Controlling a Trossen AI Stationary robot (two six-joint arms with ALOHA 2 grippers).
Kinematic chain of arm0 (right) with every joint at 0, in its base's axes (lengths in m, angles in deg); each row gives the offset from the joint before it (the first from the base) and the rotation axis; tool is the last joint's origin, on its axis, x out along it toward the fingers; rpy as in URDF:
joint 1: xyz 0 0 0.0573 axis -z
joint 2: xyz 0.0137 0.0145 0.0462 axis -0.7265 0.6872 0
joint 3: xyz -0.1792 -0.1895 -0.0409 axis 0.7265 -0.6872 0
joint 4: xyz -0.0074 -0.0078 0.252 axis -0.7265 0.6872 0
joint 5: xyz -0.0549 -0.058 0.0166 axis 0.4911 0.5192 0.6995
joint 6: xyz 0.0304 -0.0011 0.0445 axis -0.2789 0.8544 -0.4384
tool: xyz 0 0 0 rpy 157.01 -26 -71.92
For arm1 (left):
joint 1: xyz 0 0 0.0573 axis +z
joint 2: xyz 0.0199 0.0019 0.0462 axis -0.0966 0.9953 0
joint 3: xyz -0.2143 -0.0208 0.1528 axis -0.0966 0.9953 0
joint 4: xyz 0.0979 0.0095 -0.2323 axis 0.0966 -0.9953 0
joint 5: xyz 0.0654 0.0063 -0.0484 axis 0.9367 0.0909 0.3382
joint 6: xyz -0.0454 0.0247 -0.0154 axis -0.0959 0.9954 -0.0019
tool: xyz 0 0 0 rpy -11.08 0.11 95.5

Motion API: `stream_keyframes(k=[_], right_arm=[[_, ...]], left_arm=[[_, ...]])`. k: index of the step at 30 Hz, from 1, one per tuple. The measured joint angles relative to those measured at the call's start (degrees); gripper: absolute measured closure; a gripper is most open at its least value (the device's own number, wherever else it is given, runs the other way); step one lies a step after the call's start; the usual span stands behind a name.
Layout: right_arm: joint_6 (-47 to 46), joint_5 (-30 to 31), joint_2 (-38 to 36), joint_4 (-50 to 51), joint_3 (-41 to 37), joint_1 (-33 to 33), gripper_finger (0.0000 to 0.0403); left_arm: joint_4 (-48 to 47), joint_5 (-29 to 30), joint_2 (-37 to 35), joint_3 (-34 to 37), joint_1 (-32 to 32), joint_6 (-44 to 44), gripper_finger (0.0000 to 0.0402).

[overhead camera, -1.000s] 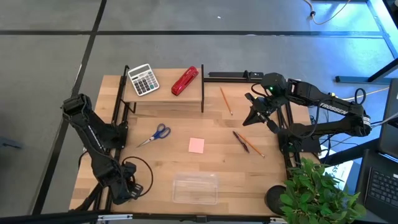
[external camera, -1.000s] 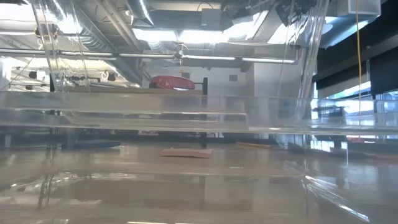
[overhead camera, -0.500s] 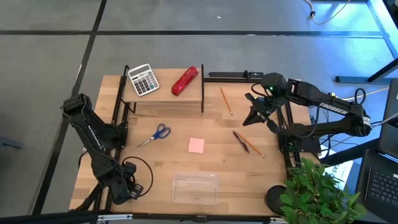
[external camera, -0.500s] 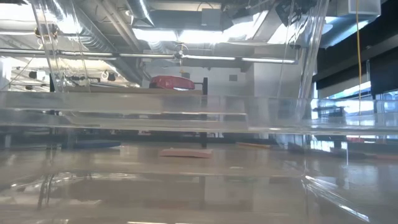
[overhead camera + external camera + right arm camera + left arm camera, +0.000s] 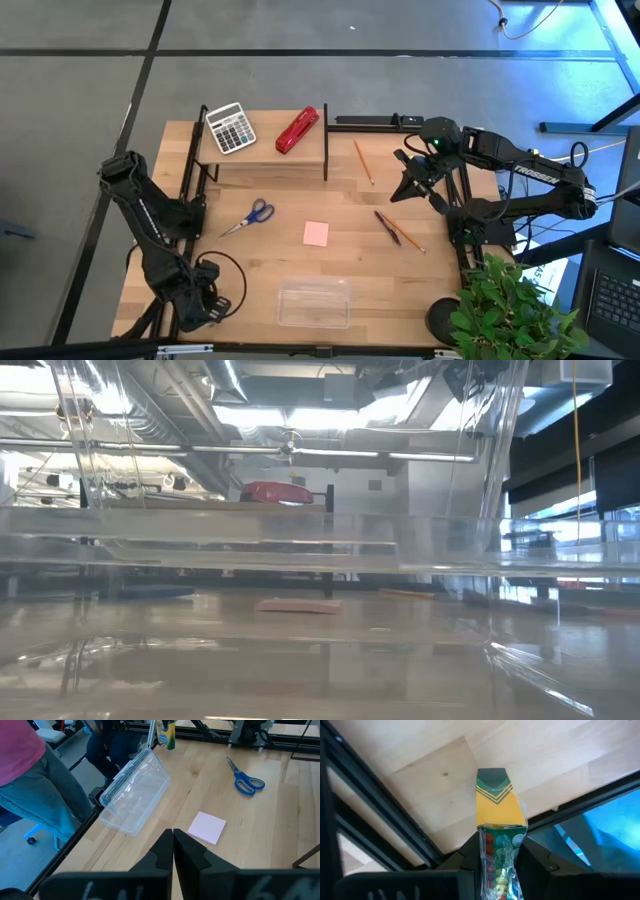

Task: Pack school essentials
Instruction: Put the crayon box into the transparent supply box

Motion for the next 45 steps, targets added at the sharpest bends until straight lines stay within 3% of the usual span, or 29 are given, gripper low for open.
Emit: stream_keyframes(k=[18, 32, 38, 45], right_arm=[[0.0, 5.9, 0.0, -4.8, 0.0, 0.0, 0.0387], [0.0, 5.9, 0.0, -4.7, 0.0, 0.0, 0.0387], [0.9, 6.0, 0.0, -4.4, 0.0, -0.9, 0.0387], [4.5, 7.2, 0.7, -6.3, 0.0, -7.3, 0.0387]], left_arm=[[2.0, 3.2, -0.7, -1.7, 5.3, 11.1, 0.0319], [12.8, 20.5, -1.4, -1.7, 5.7, 13.6, 0.0319], [14.9, 21.8, -1.4, -1.7, 6.2, 14.5, 0.0319], [14.9, 22.2, -1.4, -1.7, 6.5, 14.5, 0.0319]])
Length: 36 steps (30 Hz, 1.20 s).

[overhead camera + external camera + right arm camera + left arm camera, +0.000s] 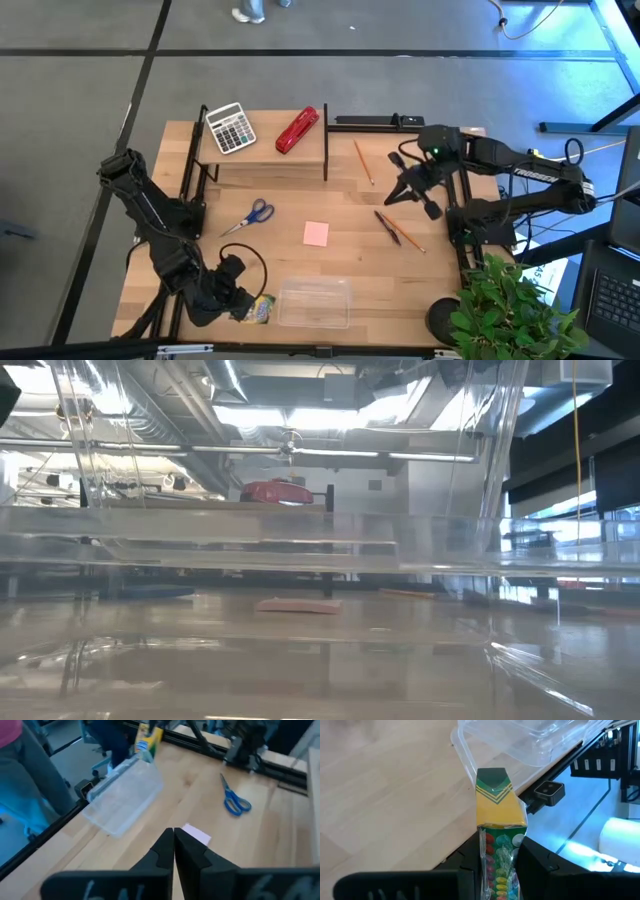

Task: Pack school essentials
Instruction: Put the crayon box into the transparent supply box

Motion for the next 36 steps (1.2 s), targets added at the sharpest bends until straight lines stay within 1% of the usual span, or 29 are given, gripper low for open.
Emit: stream_keyframes(k=[2, 8, 10, 13, 16, 22, 27, 32, 36], right_arm=[[-0.2, 1.4, 0.4, -1.7, 0.0, -2.1, 0.0387], [-4.3, 12.3, 2.3, -4.3, 0.0, -6.1, 0.0387], [-6.0, 14.6, 3.0, -5.1, 0.0, -6.3, 0.0387], [-7.7, 14.6, 3.9, -5.4, 0.0, -6.4, 0.0387], [-8.0, 13.0, 5.4, -5.4, 0.0, -6.7, 0.0387], [-8.0, 12.2, 10.5, -5.7, 0.0, -9.9, 0.0387], [-8.0, 12.1, 13.8, -5.7, 0.0, -12.3, 0.0387], [-8.0, 12.2, 15.1, -5.7, 0.0, -13.5, 0.0387], [-8.0, 12.3, 15.3, -5.8, 0.0, -13.5, 0.0387]], left_arm=[[0.1, 0.0, 0.0, 0.0, 0.0, 0.1, 0.0319], [0.1, 0.3, 0.0, 0.0, 0.0, 1.0, 0.0319], [0.1, 0.4, 0.0, 0.0, 0.0, 1.2, 0.0319], [0.2, 1.5, 0.0, 0.0, 0.0, 1.5, 0.0319], [1.2, 3.4, 0.0, 0.0, 0.0, 1.6, 0.0319], [3.0, 6.2, 0.5, 0.0, 0.0, 2.5, 0.0319], [6.1, 7.3, 0.6, 0.0, 0.1, 3.4, 0.0319], [8.9, 7.5, 1.6, 0.0, 0.6, 3.4, 0.0319], [14.6, 7.5, 4.4, 0.0, 0.8, 4.4, 0.0319]])
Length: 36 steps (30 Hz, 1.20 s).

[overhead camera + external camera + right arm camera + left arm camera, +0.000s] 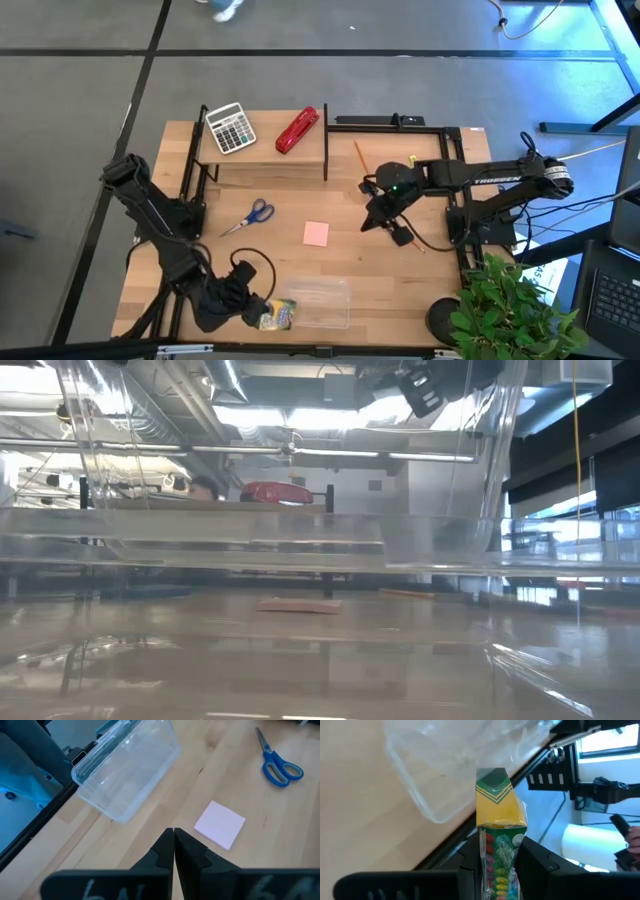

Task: Pack school essentials
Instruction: Put the crayon box into the transparent supply box

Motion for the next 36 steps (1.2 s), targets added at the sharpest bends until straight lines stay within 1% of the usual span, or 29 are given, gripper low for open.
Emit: stream_keyframes(k=[5, 8, 13, 19, 22, 31, 36], right_arm=[[0.0, 0.0, -0.1, 0.0, 0.0, 0.0, 0.0387], [0.0, 0.0, -0.1, 0.0, 0.0, 0.0, 0.0387], [0.0, -0.1, -0.1, 0.0, 0.0, 0.0, 0.0387], [0.0, -0.1, -0.1, 0.2, 0.0, 0.0, 0.0387], [0.0, -0.1, -0.1, 0.2, 0.0, 0.0, 0.0387], [0.0, -0.1, -0.2, 0.2, 0.0, 0.0, 0.0387], [0.0, 0.0, -0.2, 0.2, 0.0, 0.0, 0.0387]], left_arm=[[4.9, 0.1, 3.8, 0.0, -0.3, -0.4, 0.0319], [6.5, 2.4, 5.4, 0.0, -0.6, -0.4, 0.0319], [6.5, 7.1, 7.2, 0.0, -1.0, 0.0, 0.0319], [5.6, 7.7, 9.6, 0.0, -0.2, 1.6, 0.0319], [5.5, 7.7, 10.5, 0.0, 0.7, 3.9, 0.0319], [6.8, 7.9, 10.5, 0.0, 4.1, 14.4, 0.0319], [7.1, 7.4, 10.5, 0.0, 5.0, 17.8, 0.0319]])
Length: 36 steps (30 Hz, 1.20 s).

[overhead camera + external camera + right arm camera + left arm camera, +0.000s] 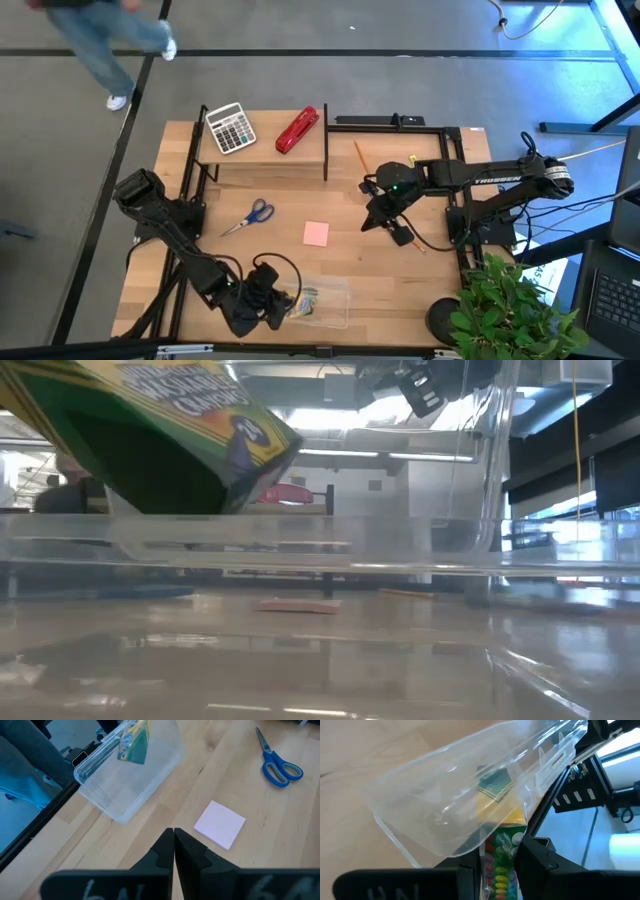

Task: Pack school essentials
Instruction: Put the crayon box into the transparent supply box

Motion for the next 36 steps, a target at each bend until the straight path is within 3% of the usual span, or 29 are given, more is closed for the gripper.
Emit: stream_keyframes(k=[36], right_arm=[[0.0, 0.1, 0.0, 0.0, 0.0, 0.0, 0.0387]], left_arm=[[0.8, -1.0, 2.5, 0.1, -0.2, 3.4, 0.0319]])
